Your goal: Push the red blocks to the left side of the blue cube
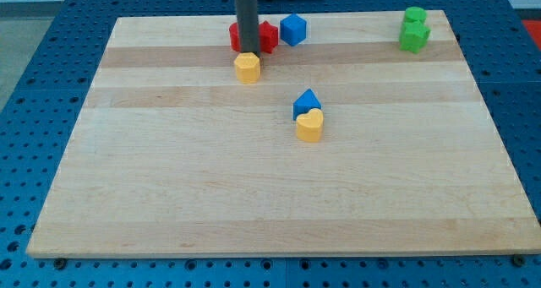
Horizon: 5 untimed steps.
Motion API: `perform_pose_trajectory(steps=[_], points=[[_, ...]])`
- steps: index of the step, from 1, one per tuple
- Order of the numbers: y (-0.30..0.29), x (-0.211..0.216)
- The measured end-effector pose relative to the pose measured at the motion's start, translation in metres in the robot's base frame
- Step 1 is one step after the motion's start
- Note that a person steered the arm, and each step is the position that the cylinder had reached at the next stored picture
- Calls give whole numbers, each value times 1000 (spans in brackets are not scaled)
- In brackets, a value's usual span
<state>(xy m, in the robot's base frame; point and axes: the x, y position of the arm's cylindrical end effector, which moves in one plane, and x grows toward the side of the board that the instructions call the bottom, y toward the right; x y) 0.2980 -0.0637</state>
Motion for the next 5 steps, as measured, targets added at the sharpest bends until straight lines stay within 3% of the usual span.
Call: perform_pose_trajectory(steps=[2, 5], points=[[-57, -8], [-35, -42]])
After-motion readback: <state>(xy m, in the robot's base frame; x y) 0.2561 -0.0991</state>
